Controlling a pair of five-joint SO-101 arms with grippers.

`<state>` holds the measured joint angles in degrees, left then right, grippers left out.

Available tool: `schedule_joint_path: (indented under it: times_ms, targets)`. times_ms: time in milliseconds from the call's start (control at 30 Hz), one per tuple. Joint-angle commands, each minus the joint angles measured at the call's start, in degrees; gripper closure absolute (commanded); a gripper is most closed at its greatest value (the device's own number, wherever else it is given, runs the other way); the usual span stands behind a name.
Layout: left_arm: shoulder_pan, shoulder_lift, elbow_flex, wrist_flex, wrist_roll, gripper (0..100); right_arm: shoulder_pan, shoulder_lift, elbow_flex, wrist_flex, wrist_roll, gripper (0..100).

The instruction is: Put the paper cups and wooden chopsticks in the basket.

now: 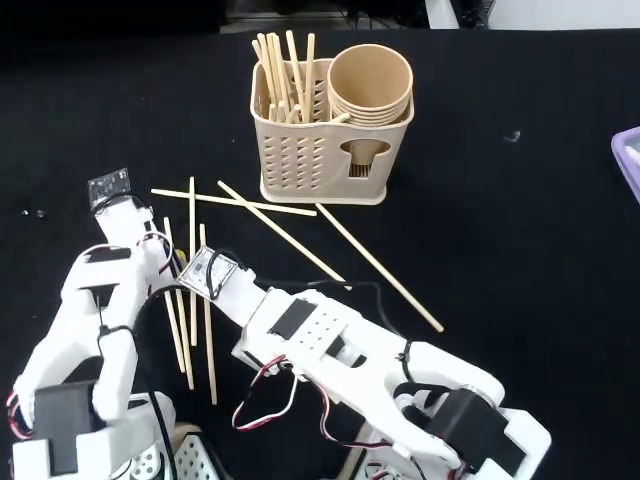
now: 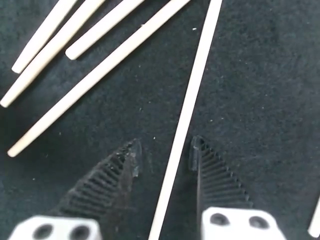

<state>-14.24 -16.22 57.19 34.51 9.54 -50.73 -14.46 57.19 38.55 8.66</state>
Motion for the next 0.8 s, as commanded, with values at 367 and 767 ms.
schedule_joint_path:
  times_ms: [367, 767]
  targets:
    - [0.8, 0.9, -2.7, 0.4, 0.5, 97, -1.1, -3.2, -0.4, -1.1, 0.5, 83.2]
    - [0.7, 0.6, -2.4, 0.4, 0.5, 97, -1.1, -3.2, -0.4, -1.1, 0.5, 83.2]
